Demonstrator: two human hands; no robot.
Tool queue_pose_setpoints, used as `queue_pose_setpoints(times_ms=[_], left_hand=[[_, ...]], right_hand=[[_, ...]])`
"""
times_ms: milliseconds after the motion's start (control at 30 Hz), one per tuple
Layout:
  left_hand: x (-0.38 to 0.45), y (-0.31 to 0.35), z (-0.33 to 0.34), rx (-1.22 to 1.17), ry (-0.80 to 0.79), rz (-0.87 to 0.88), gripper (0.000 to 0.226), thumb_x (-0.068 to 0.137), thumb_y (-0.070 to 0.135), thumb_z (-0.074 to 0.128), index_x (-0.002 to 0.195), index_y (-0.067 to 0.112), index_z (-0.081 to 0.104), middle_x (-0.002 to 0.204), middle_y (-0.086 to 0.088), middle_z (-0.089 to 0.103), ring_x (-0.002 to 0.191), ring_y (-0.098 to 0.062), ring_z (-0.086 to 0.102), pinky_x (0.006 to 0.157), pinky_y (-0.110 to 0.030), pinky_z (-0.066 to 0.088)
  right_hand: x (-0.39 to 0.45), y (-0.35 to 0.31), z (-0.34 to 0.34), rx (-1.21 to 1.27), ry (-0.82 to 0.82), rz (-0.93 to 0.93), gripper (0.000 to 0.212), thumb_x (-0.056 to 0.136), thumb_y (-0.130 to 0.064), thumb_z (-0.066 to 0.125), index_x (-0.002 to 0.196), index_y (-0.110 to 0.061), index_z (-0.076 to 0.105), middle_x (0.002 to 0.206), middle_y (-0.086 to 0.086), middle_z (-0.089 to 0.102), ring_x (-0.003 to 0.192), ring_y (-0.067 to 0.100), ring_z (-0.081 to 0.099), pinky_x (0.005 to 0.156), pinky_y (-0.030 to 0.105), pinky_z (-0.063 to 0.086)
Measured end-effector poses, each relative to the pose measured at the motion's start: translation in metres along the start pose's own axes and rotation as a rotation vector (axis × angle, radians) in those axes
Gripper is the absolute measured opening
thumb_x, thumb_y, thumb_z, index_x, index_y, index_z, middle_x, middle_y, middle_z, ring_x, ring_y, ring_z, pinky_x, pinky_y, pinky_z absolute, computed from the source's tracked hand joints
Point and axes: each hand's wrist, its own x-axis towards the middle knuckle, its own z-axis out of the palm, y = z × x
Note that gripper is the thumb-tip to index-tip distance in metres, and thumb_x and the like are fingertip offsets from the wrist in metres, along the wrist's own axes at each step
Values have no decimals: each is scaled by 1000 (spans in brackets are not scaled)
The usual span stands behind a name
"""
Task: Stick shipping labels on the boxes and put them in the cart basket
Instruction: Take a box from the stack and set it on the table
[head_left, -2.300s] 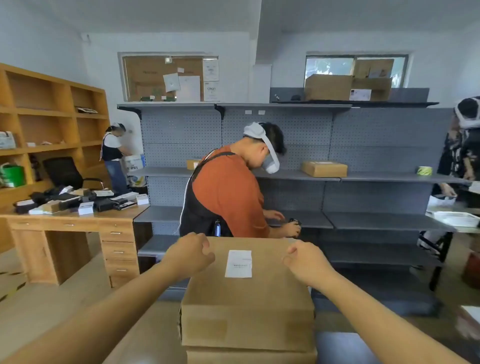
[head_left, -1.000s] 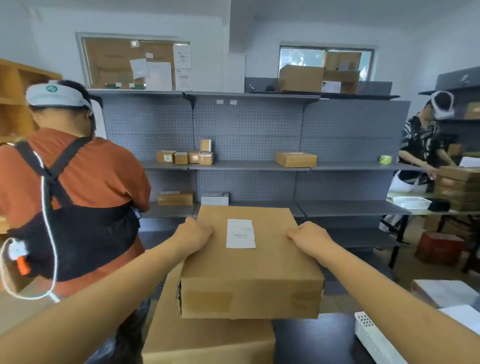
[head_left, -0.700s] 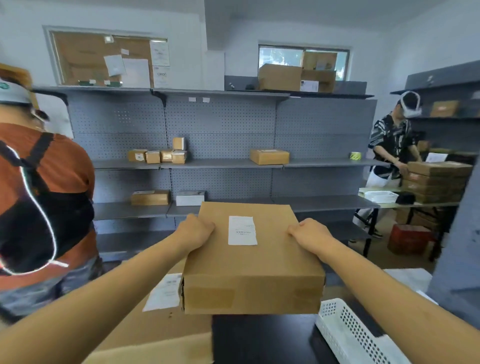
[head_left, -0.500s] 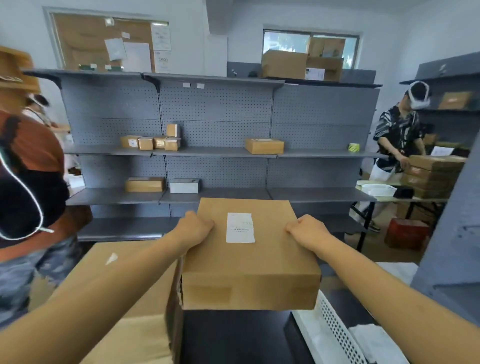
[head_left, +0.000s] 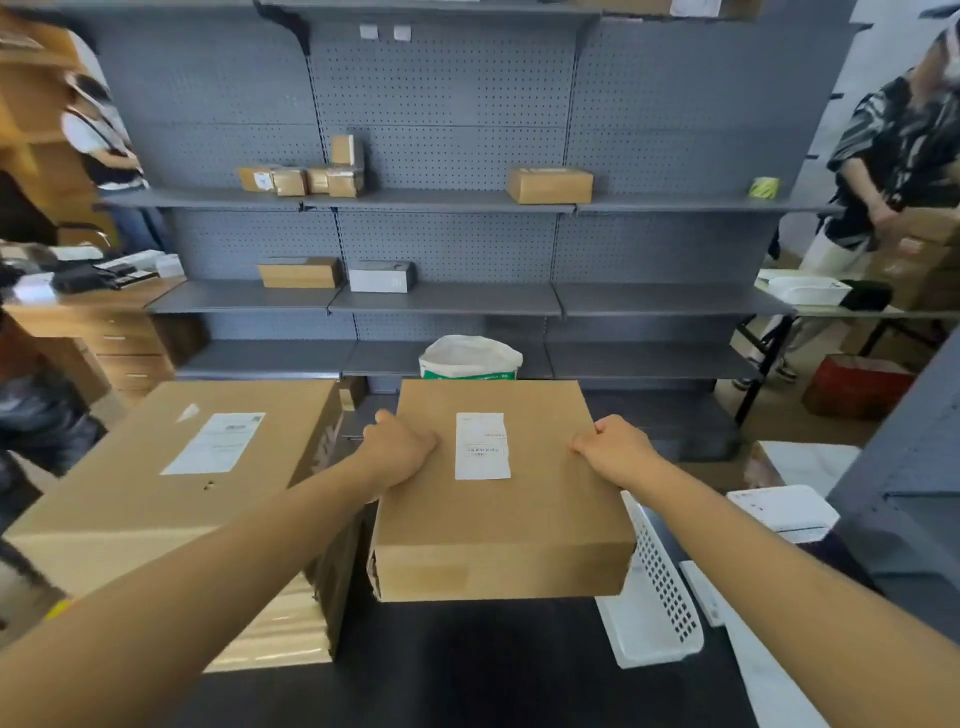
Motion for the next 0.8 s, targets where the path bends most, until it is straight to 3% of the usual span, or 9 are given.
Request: queue_pose_setpoints(times_ms=[100,300,567,733,800], left_hand=[[9,-16,22,7,3,-34,72,90,40,59,142,7,24,142,-16,40,126,-35,46,103,-45,42],[29,-60,56,-49,-45,-105,72,87,39,63,140,4,27,141,-18,39,117,-35,52,96,-43,48],[33,-110,105,-72,-85,-214,70,88,38,63,140,10,27,137,-13,39,106,-28,54,90,-41,50],[30,-130,130,-75,-73,-256,66,89,37,62,140,13,27,138,-11,40,114,-29,52,96,-45,49],[28,-139,139,-67,-68,-252,67,90,36,62,141,14,26,138,-10,39,115,-29,51,97,-46,49]], right_hand=[[9,20,21,44,-24,30,25,93,-25,49,107,-8,59,105,11,63,95,28,60,73,30,45],[21,57,65,99,-68,119,31,89,-24,52,116,-10,56,112,10,65,100,30,62,89,37,50],[35,113,114,75,-189,205,48,92,-25,51,136,-9,40,118,11,60,96,25,61,73,30,48],[42,140,134,54,-250,219,51,95,-26,51,141,-9,33,130,12,53,109,27,57,81,33,47],[45,149,141,71,-251,204,48,96,-25,50,138,-10,34,127,10,54,103,24,57,78,32,46]])
